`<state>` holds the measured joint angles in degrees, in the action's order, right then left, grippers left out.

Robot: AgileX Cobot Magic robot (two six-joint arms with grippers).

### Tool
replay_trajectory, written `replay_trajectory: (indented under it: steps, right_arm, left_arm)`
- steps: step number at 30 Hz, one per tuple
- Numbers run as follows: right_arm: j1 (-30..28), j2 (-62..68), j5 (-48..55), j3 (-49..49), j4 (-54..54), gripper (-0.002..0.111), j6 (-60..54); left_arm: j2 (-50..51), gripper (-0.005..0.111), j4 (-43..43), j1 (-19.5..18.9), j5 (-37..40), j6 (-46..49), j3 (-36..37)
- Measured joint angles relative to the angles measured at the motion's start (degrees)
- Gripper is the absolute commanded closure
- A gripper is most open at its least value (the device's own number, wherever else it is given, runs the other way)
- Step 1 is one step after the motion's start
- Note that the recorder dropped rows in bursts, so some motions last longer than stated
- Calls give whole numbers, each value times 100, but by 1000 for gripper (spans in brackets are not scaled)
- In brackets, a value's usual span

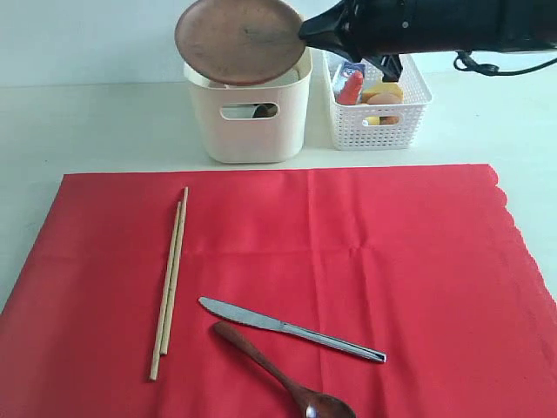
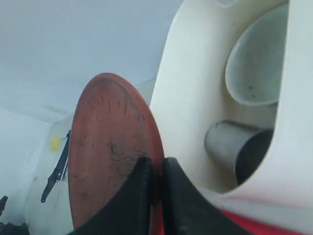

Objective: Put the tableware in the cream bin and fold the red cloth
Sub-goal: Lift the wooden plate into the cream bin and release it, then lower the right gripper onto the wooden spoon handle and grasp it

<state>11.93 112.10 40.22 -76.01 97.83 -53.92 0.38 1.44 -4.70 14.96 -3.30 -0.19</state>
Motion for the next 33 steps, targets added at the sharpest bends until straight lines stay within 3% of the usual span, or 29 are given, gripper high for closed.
replay_trajectory:
  steps: [10, 18, 22, 28, 33]
  right_arm:
    - [0, 1290, -752, -1634, 115, 105, 244]
    - [22, 1385, -1165, -1746, -142, 60, 811]
    - [22, 1374, -1159, -1746, -313, 48, 879]
    - [-147, 1206, -378, -1746, -1040, 52, 879]
    - [-459, 958, 480, -1746, -1756, 72, 909]
  left_arm:
    - [0, 104, 0, 0, 0, 0, 0]
    - [0, 104, 0, 0, 0, 0, 0]
    - [0, 104, 0, 0, 0, 0, 0]
    - [0, 104, 0, 0, 0, 0, 0]
    - [0, 104, 0, 0, 0, 0, 0]
